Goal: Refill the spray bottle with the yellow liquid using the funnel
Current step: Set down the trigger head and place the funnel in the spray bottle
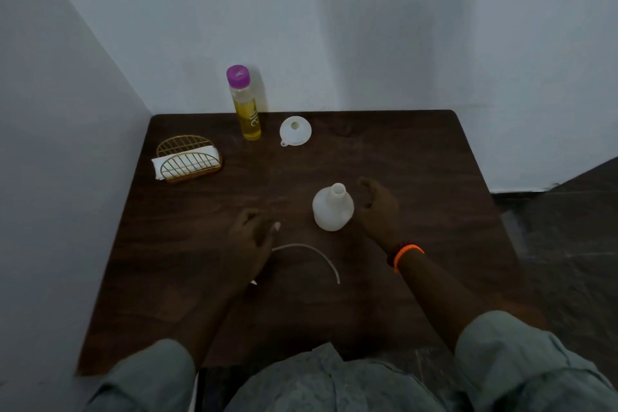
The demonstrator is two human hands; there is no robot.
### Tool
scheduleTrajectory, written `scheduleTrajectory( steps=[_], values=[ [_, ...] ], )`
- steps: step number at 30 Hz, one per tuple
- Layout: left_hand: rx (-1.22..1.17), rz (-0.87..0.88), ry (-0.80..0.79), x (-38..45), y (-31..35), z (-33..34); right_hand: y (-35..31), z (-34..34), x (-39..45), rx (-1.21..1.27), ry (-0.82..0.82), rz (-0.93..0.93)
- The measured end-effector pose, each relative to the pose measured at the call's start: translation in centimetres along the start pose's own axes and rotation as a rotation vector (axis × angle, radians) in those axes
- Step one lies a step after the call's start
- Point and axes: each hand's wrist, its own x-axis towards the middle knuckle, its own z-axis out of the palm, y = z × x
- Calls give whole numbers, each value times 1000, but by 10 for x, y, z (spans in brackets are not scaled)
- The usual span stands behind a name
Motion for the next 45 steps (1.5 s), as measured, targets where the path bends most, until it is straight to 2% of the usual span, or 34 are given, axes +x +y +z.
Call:
scheduleTrajectory(
  steps=[5,11,20,25,31,35,38,45],
  values=[
    [-110,-178,48,64,26,18,-2,-15,47,45,72,28],
    [-101,-380,38,143,14,56,-17,2,118,75,-23,10],
    [-34,-349,111,212,-9,84,-51,54,193,8,-319,-85],
    [-103,-280,110,223,0,87,-56,66,207,32,-390,-112],
    [-114,-303,107,216,20,73,-59,53,193,48,-317,-137],
    [-135,-168,114,200,47,45,-64,28,176,120,-182,-108],
    [-192,-159,86,183,71,21,-69,-3,152,175,-59,-109],
    [-371,-169,-64,124,125,-30,-86,-68,69,221,-36,-119]
  ],
)
